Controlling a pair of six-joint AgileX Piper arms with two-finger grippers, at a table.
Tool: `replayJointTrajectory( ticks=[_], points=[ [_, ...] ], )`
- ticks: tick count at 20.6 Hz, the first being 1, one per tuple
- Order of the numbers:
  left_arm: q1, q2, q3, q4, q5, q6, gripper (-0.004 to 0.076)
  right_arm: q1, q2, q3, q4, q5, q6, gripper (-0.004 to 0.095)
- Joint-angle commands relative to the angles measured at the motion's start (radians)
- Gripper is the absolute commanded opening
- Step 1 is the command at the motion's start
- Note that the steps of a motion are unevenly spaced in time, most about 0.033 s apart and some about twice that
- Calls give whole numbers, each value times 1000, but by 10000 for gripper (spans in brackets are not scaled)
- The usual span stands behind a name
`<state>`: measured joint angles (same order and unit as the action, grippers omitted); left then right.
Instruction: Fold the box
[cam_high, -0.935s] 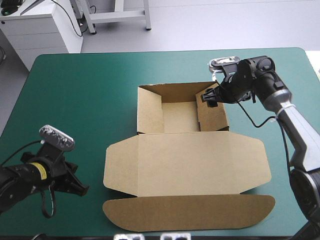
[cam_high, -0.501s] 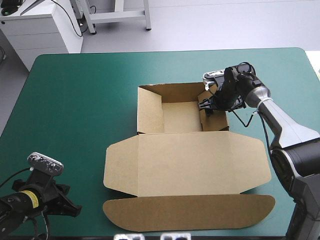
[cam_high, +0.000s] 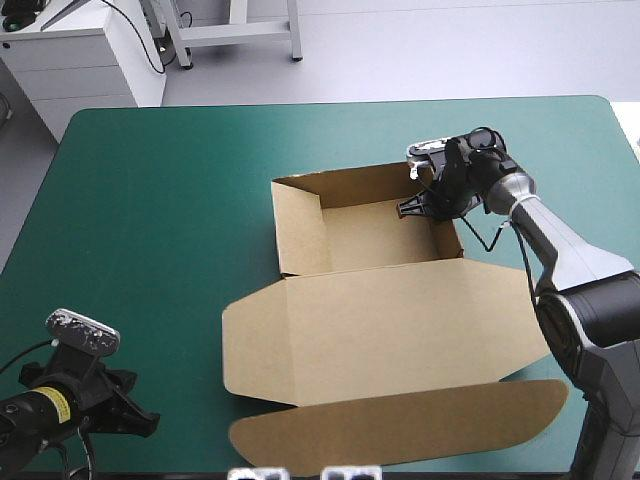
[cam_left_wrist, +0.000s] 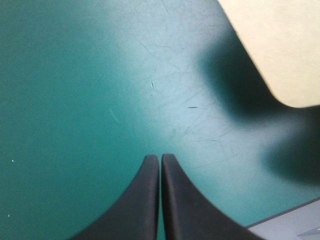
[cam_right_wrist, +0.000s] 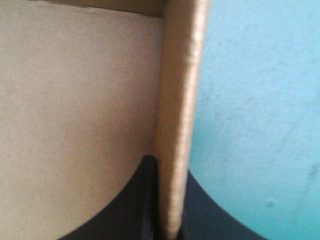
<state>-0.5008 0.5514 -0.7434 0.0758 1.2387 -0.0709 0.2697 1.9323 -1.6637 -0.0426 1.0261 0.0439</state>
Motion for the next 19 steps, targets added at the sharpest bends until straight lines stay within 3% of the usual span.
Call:
replayJointTrajectory(
  ticks=[1,6,9,12,15,19],
  points=[
    [-1,7,-21,6,-16,-10,-6,-70,-59,-74,-128,8,-8,-18],
    [-1,7,-21,9,-21,-10,-6,-275,-74,-159,-127,14,-35,-20],
    [-1,7,-21,14,-21,-10,-7,-456,-74,-174,-127,18,-44,-20],
    [-1,7,-21,14,-21,-10,-8,-600,-68,-174,-70,-21,-44,-20],
    [-1,7,-21,12,-8,-15,-8,-694,-54,-174,-16,-18,-44,-20],
    [-1,7,-21,12,-12,-8,-8,-729,-31,-174,10,30,-72,-3]
  ],
)
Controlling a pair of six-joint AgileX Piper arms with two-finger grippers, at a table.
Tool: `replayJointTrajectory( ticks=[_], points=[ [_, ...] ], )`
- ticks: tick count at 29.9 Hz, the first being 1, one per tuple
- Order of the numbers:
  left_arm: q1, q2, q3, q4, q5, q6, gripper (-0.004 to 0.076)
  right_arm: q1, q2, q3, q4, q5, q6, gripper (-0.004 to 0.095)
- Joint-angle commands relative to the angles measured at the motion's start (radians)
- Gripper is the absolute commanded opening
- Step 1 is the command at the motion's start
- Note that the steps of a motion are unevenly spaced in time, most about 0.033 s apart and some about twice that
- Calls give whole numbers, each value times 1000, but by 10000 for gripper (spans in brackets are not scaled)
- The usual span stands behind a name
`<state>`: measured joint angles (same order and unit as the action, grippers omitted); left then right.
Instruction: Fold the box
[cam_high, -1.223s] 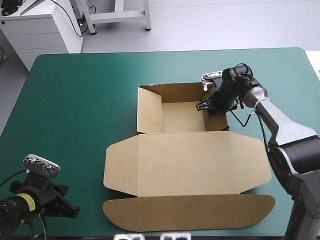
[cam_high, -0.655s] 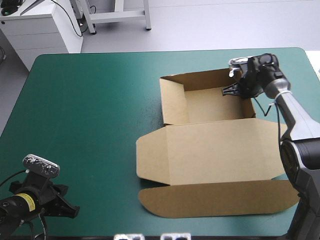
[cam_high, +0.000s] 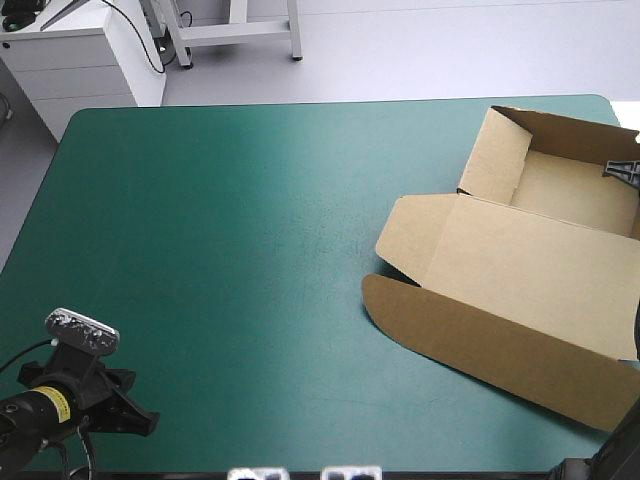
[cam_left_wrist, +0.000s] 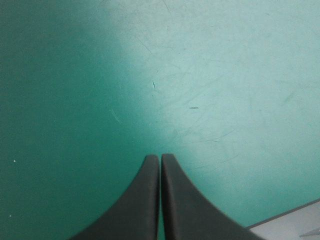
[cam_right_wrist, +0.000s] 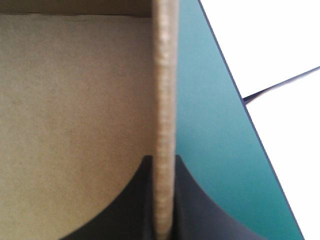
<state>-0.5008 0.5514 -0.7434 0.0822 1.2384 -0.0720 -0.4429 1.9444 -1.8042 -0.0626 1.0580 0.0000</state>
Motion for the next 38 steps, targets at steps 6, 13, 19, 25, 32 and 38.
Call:
replayJointTrajectory(
  ticks=[6,13,19,25,32,38],
  points=[
    [-1,7,-21,6,-14,-6,-8,-21,-21,-31,39,10,-83,333],
    [-1,7,-21,7,-14,-8,-8,-21,-21,-33,33,-4,-81,849],
    [-1,7,-21,7,-14,-8,-8,-21,-32,-37,20,-2,-81,855],
    [-1,7,-21,7,-18,-7,-8,-21,-86,-89,70,34,-81,839],
    [-1,7,-21,-2,-49,-7,-8,-21,-166,-188,292,119,-151,407],
    [-1,7,-21,-2,-51,-7,-8,-21,-217,-211,488,193,-274,0]
  ],
)
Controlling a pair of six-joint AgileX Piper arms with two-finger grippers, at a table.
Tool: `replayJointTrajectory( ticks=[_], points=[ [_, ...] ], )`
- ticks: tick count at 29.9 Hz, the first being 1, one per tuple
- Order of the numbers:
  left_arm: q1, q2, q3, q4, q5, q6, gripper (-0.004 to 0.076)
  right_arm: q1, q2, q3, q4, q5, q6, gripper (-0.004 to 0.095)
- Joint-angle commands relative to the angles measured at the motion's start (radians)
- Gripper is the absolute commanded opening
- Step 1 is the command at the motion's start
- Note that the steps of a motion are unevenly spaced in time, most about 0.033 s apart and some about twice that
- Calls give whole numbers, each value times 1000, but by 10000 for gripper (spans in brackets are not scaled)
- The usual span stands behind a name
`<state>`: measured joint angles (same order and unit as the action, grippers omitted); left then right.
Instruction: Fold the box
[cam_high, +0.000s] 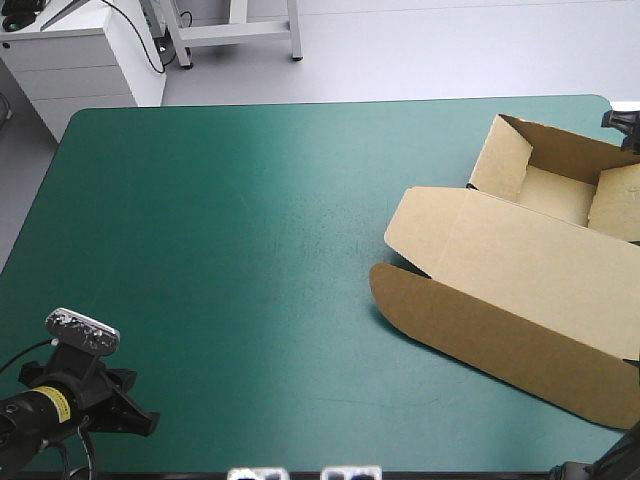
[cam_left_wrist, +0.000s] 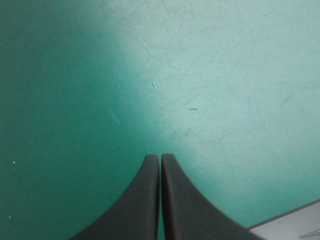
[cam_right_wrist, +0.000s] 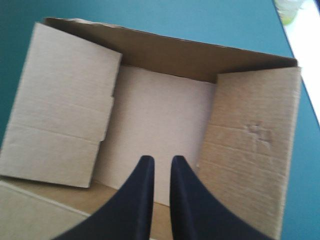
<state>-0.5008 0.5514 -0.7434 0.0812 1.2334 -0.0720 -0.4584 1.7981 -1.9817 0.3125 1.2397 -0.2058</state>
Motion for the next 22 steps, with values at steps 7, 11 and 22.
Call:
replayJointTrajectory(
  ticks=[7,11,22],
  points=[
    [-1,7,-21,-3,-46,-4,-8,58,-155,-32,147,11,-91,0],
    [-1,7,-21,-4,-46,-4,-8,150,-237,0,147,11,-94,0],
    [-1,7,-21,-4,-46,-4,-8,472,-564,333,110,-12,-121,0]
  ],
)
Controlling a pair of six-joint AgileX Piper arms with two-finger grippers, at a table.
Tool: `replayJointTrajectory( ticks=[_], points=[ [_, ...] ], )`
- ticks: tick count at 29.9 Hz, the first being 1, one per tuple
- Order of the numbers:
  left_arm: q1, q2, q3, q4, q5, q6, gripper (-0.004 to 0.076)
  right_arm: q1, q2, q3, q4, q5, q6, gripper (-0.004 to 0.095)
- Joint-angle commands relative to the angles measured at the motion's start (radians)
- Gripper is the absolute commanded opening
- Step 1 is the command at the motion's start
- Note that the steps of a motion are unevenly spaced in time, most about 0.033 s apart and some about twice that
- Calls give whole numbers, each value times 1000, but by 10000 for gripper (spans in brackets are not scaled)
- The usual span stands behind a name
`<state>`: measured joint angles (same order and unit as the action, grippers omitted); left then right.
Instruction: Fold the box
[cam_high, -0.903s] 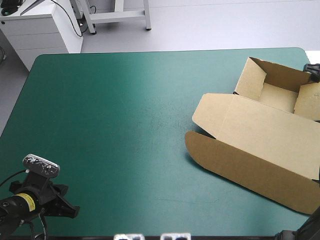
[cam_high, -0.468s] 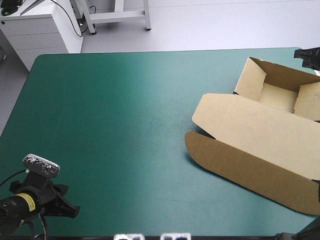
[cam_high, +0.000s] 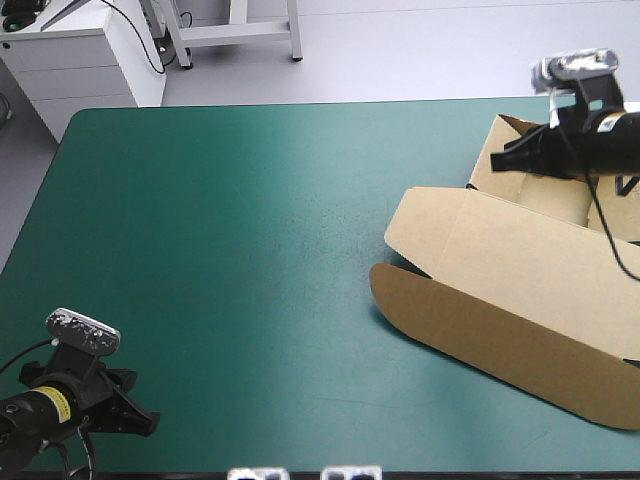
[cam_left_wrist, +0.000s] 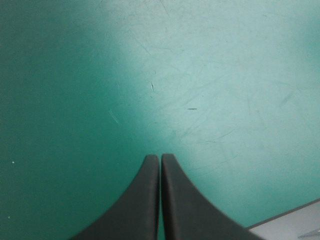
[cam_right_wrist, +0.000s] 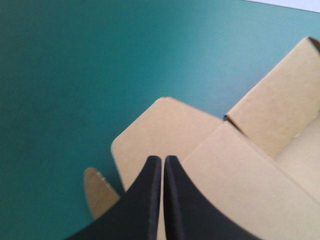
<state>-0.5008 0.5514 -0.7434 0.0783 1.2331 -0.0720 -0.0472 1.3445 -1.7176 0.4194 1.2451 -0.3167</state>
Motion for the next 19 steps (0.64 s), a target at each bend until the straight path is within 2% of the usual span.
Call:
replayJointTrajectory(
  ticks=[1,6,13,19],
  points=[
    [-1,7,-21,-1,-45,-4,-8,87,-152,128,-4,-38,-10,0],
    [-1,7,-21,-1,-46,-4,-8,161,-359,376,-50,-140,-17,0],
    [-1,7,-21,-34,-53,-4,-8,162,-621,679,-93,-210,-33,0],
    [-1,7,-21,-88,-131,-4,-8,162,-806,915,-91,-252,-29,0]
  ],
)
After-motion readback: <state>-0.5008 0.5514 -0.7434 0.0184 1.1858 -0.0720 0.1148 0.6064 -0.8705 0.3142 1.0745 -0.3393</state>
